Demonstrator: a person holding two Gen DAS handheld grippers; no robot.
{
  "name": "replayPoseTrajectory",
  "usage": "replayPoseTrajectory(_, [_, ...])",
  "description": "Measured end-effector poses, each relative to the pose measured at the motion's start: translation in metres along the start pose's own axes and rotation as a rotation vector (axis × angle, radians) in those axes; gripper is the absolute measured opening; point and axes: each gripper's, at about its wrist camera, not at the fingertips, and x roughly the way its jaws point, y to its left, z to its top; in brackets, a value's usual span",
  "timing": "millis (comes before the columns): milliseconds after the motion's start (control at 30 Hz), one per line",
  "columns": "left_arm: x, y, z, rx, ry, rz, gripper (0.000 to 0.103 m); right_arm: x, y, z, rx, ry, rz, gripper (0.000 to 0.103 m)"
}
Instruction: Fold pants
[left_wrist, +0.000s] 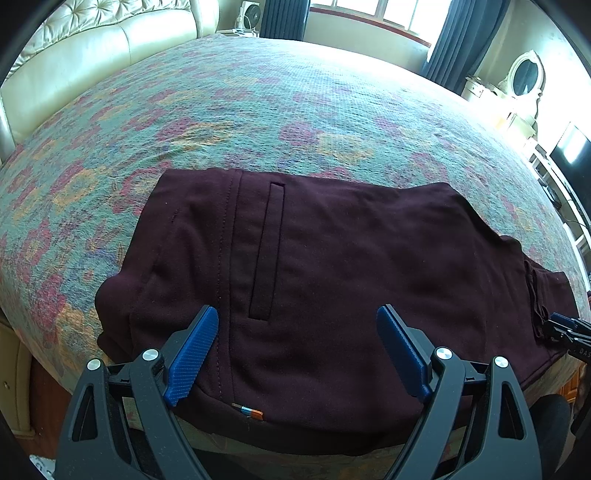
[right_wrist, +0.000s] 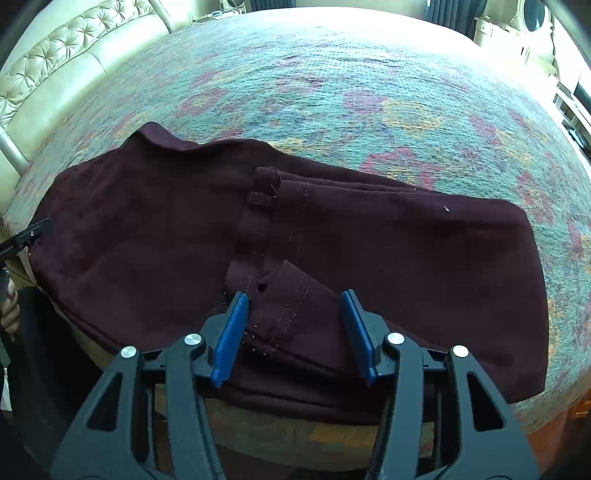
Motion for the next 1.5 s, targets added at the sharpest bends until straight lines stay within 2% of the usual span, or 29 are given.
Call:
replayPoseTrajectory(33, [0.0,0.0,0.0,0.002,0.0,0.002,0.087,0.001,-0.001,-0.001,0.009,0.0,0.021,0.038])
replayPoseTrajectory(100, [0.0,-0.001,0.0,0.009,0.0,0.007,0.087,0.001,0.002,0.001,0.01,-0.001,0.04,0.021])
replayPoseTrajectory(200, [0.0,-0.001,-0.001,0.009,-0.001,0.009,0.087,-0.003,0.005,0.004,0.028,-0.007,0.062,0.014])
replayPoseTrajectory(333, [0.0,-0.002,-0.001,0.005,-0.003,0.009,0.087,-0.016,0.001,0.009,0.102,-0.051,0.141,0.012])
replayPoseTrajectory(433, [0.0,-0.003,-0.002,0.011,-0.005,0.014,0.087,-0.015,0.001,0.011,0.124,-0.047,0.173,0.012])
replayPoseTrajectory(633, [-0.001,-0.005,-0.004,0.021,-0.009,0.023,0.087,0.007,0.011,0.006,0.104,-0.004,0.152,0.012])
replayPoseTrajectory(733, [-0.001,-0.006,-0.004,0.026,-0.009,0.026,0.087,0.006,0.012,0.005,0.092,0.001,0.154,0.016])
replayPoseTrajectory(967, [-0.003,-0.005,-0.004,0.027,-0.004,0.015,0.087,0.004,0.021,0.001,0.051,-0.001,0.171,0.039])
replayPoseTrajectory(1100, [-0.008,0.002,0.0,0.007,0.005,-0.005,0.087,0.009,0.022,0.0,0.052,0.007,0.179,0.041])
replayPoseTrajectory(1200, [-0.023,0.01,0.005,-0.013,-0.039,-0.003,0.087,0.006,0.02,-0.001,0.07,-0.001,0.2,0.044])
replayPoseTrajectory(1333, [-0.041,0.025,0.013,-0.028,-0.093,-0.002,0.087,0.006,0.031,-0.002,0.028,-0.009,0.171,0.053])
replayPoseTrajectory(1500, [-0.04,0.056,0.015,-0.097,-0.081,0.024,0.087,0.006,0.048,-0.005,-0.038,-0.015,0.103,0.067])
